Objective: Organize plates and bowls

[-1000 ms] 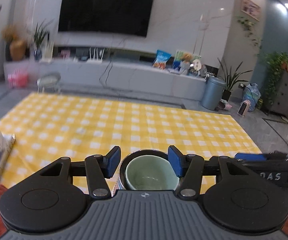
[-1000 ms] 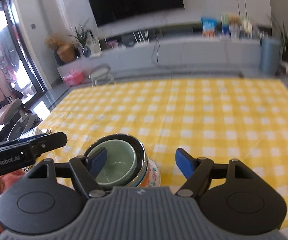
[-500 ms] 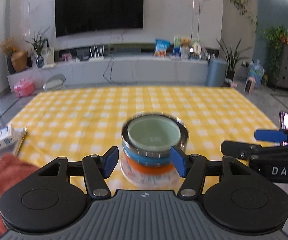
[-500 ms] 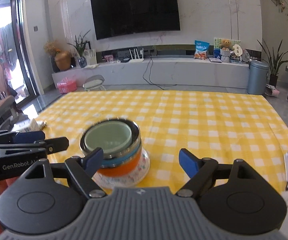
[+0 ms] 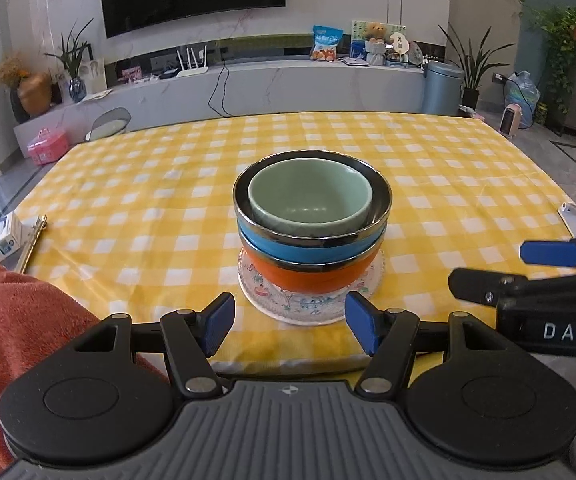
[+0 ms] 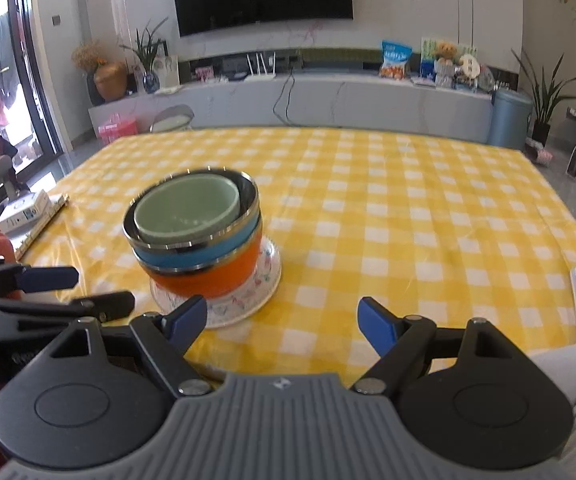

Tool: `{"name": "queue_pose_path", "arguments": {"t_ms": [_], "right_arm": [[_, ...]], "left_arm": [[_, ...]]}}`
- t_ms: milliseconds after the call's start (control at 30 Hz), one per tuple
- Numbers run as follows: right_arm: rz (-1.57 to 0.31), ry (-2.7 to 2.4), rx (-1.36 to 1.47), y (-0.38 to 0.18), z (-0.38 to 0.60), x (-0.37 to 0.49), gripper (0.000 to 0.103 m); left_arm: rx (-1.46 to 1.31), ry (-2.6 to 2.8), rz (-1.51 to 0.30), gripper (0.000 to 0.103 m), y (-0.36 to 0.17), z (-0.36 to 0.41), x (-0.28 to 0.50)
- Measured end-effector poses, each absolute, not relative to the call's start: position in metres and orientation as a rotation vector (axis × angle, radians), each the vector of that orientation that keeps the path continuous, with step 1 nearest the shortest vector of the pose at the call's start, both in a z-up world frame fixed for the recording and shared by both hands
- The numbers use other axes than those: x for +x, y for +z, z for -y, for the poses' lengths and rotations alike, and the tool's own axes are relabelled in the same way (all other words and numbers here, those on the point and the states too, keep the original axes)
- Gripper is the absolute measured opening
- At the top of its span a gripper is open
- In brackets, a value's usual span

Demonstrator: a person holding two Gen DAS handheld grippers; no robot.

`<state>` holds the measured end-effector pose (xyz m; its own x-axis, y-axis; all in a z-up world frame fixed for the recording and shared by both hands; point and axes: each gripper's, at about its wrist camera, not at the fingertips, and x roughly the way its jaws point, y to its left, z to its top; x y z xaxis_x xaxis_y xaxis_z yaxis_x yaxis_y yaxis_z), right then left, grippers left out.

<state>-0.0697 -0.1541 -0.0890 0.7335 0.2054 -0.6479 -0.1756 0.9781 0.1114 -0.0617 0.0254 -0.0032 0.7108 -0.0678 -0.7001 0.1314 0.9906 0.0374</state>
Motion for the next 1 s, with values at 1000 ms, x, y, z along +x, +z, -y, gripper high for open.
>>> {"name": "queue_pose_path", "arguments": {"t_ms": [1000], "right_arm": [[-0.709, 0.219, 0.043, -0.0873, 0.1530, -0.0744, 0.081]], "left_arm": [[0.096, -0.116, -0.776, 0.074, 0.0032, -0.0224, -0.0618]]}}
